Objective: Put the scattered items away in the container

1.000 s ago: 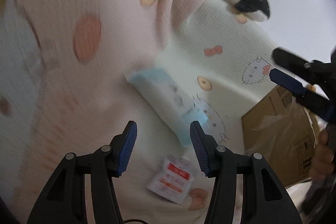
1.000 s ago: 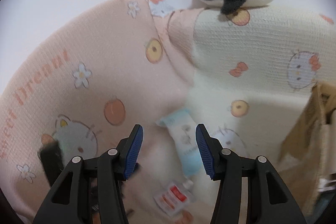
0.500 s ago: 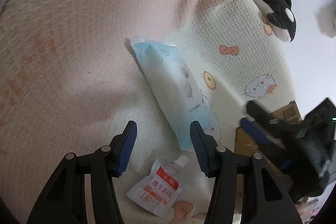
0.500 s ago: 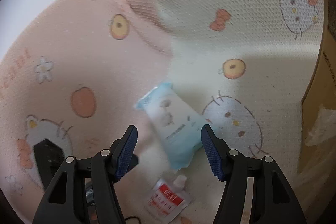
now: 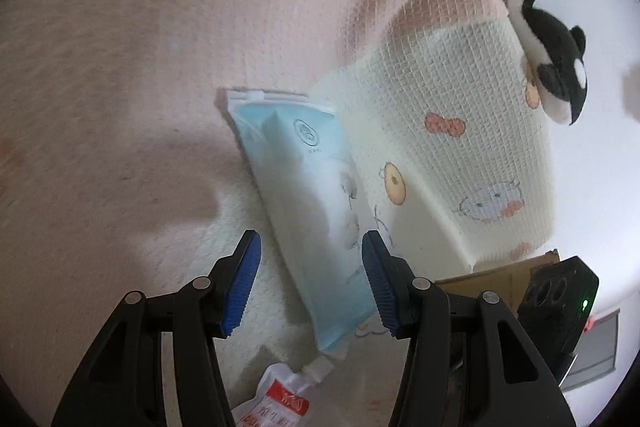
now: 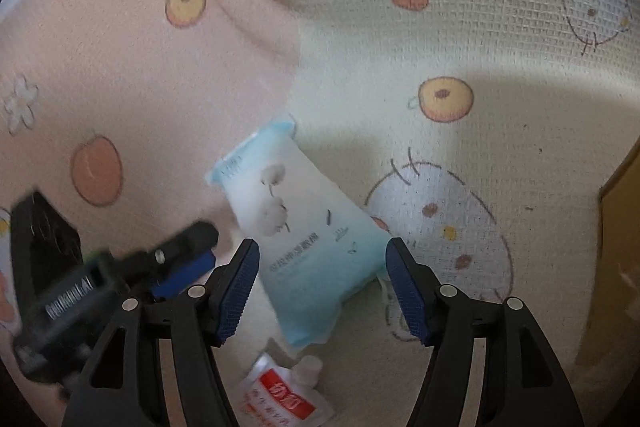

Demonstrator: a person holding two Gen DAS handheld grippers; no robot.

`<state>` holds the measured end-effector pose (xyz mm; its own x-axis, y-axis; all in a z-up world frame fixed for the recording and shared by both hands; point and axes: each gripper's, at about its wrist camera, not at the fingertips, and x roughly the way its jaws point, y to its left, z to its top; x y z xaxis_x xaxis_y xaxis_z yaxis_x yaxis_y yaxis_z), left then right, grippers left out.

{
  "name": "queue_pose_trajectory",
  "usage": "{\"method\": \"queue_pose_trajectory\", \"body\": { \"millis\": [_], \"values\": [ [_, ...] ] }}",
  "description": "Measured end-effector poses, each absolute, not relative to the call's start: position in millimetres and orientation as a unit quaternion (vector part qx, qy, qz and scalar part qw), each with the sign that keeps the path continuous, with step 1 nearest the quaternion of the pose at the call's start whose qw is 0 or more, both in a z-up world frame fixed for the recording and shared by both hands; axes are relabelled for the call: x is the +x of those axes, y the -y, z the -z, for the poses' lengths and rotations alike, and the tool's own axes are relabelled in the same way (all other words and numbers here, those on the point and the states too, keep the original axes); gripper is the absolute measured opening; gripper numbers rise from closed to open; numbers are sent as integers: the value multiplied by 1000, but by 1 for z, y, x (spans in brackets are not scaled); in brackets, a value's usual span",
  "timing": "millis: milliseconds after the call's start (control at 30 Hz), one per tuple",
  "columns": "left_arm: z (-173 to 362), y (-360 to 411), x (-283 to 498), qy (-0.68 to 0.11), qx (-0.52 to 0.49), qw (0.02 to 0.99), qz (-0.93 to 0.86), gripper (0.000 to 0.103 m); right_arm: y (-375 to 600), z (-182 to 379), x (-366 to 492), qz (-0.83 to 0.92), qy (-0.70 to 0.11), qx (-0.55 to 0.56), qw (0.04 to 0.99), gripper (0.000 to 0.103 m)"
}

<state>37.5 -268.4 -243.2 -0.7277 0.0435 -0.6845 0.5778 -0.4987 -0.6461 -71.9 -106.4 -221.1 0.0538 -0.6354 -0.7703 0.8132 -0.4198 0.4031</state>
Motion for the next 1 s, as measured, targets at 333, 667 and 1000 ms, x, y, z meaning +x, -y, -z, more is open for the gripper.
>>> {"method": "queue_pose_trajectory", "body": {
  "millis": [333, 667, 1000],
  "values": [
    [253, 265, 2, -451, 377, 153, 794, 57, 117, 222, -68, 669, -119, 491, 545, 64],
    [243, 259, -42, -374, 427, 106, 816, 41, 118, 233, -74, 657, -117, 515, 538, 64],
    [233, 236, -52, -295, 466, 53, 833, 43, 104, 229, -72, 658, -90, 530, 527, 64]
  ]
}}
